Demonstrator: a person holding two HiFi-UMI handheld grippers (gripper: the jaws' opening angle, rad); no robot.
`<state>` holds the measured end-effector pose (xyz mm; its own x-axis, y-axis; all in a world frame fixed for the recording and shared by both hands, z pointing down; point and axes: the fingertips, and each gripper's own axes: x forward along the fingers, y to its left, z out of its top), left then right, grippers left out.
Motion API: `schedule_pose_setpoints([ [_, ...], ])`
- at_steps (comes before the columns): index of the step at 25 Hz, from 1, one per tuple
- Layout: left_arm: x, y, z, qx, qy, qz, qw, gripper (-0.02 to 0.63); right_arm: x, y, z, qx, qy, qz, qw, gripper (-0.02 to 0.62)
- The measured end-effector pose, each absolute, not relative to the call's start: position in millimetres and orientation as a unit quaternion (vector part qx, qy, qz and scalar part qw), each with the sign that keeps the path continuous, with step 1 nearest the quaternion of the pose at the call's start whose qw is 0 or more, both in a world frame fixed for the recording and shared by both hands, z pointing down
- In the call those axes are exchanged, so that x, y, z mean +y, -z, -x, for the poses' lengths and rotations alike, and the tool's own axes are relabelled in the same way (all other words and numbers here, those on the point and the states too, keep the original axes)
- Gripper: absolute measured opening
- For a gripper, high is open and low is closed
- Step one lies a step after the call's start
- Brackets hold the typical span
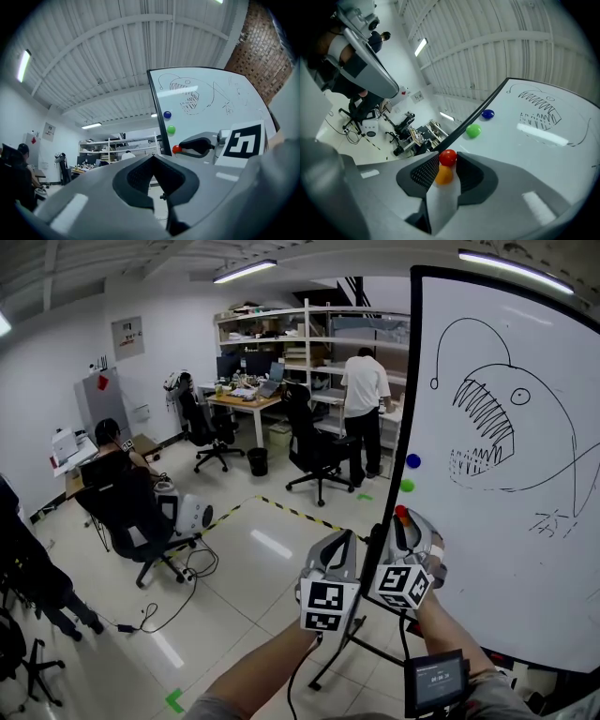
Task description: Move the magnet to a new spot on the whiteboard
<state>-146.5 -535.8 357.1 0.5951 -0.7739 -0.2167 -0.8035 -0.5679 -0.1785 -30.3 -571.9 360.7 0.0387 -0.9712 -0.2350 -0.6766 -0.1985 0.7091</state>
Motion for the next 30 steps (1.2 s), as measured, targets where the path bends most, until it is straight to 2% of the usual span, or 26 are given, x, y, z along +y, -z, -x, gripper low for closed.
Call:
schedule_pose_setpoints([
  [18,-539,-356,152,0.449,-0.060,0.881,0.134,0.000,-575,-349,29,-0.604,0.338,-0.697,0.190,0.118],
  [22,-540,-356,150,0.448,-0.061,0.882,0.132,0.000,-571,-361,26,-0.608,0.332,-0.694,0.195,0.144],
  [26,-539,-356,150,0.446,-0.060,0.883,0.133,0.000,-566,-381,21,-0.603,0.329,-0.696,0.209,0.144],
  [30,-538,-357,151,0.445,-0.059,0.884,0.132,0.000,-568,-387,23,-0.602,0.320,-0.699,0.215,0.120],
])
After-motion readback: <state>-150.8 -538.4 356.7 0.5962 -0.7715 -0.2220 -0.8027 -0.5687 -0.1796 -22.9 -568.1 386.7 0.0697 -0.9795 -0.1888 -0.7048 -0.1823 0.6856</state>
